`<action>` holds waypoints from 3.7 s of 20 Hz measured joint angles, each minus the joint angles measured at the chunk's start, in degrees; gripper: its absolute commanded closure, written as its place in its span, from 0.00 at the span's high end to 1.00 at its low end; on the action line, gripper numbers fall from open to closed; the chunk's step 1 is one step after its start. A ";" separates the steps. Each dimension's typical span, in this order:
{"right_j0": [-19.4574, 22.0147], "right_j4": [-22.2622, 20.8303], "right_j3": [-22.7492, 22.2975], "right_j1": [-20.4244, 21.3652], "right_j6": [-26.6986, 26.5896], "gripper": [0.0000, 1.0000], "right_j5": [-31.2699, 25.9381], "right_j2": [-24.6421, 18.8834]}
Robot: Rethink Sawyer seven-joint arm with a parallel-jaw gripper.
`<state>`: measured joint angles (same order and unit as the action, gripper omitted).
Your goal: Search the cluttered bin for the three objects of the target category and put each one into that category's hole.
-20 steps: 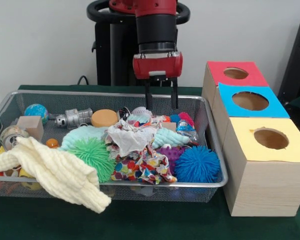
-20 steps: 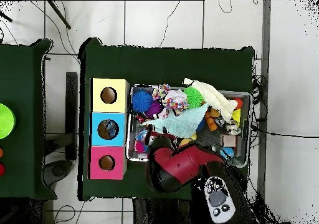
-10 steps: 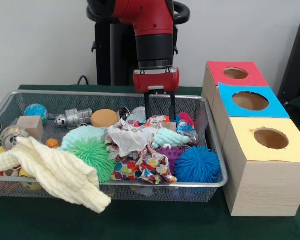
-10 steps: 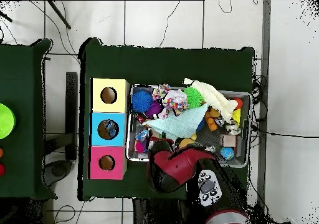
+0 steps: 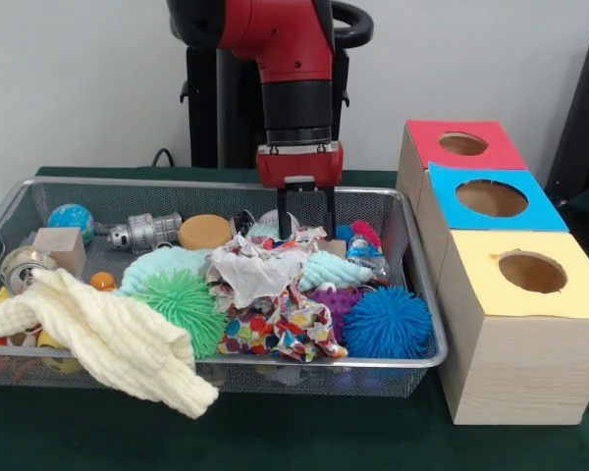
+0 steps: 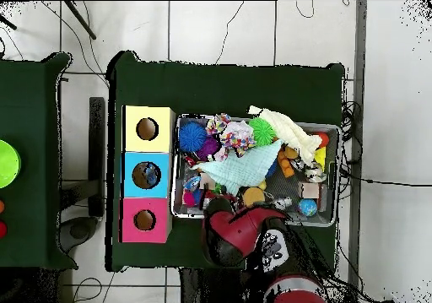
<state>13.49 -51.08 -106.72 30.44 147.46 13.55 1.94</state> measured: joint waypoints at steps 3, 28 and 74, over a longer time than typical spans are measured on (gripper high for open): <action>-0.81 0.60 0.65 -1.22 0.00 1.00 1.45 1.26; -11.24 12.92 2.14 -5.98 0.00 1.00 6.92 11.74; -12.91 12.32 1.63 6.72 0.00 1.00 -2.26 11.20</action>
<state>0.58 -38.76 -105.08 37.16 147.46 11.30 13.14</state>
